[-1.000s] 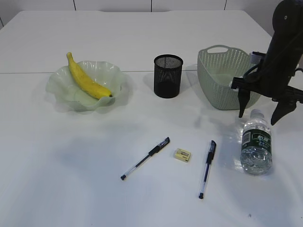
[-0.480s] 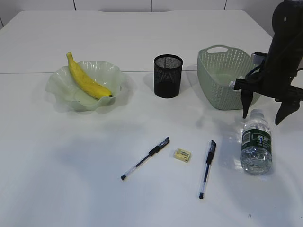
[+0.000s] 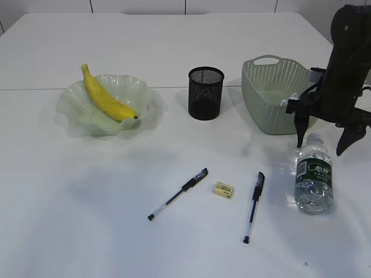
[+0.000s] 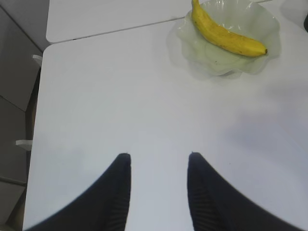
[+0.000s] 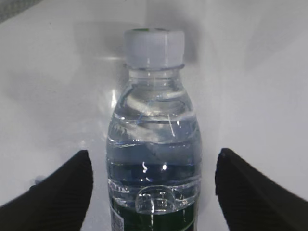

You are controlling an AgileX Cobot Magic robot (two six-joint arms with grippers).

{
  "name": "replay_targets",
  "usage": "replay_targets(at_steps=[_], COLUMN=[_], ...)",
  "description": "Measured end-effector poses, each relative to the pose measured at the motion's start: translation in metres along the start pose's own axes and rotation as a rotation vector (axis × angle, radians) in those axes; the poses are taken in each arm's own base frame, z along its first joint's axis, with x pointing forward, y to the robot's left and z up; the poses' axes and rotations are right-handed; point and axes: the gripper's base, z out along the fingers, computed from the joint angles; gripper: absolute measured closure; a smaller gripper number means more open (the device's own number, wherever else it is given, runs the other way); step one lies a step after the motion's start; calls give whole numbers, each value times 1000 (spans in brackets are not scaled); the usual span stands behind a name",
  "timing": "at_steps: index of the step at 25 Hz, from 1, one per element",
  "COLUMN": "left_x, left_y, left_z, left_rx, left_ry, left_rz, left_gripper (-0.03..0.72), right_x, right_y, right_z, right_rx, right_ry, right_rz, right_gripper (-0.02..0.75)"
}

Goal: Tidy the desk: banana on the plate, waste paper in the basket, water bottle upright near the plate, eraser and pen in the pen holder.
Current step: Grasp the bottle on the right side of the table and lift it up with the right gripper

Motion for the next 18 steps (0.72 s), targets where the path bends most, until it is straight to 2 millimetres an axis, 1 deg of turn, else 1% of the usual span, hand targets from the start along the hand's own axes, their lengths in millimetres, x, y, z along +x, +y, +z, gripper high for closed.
replay_targets(at_steps=[5, 12, 18], left_x=[1, 3, 4], left_y=[0, 0, 0], left_z=[0, 0, 0], left_rx=[-1, -3, -3], left_ry=[9, 32, 44], left_rz=[0, 0, 0], left_gripper=[412, 412, 412], right_x=[0, -2, -2], right_y=[0, 3, 3], right_z=[2, 19, 23], right_rx=[3, 1, 5], right_ry=[5, 47, 56], right_rz=[0, 7, 7], right_gripper=[150, 150, 150])
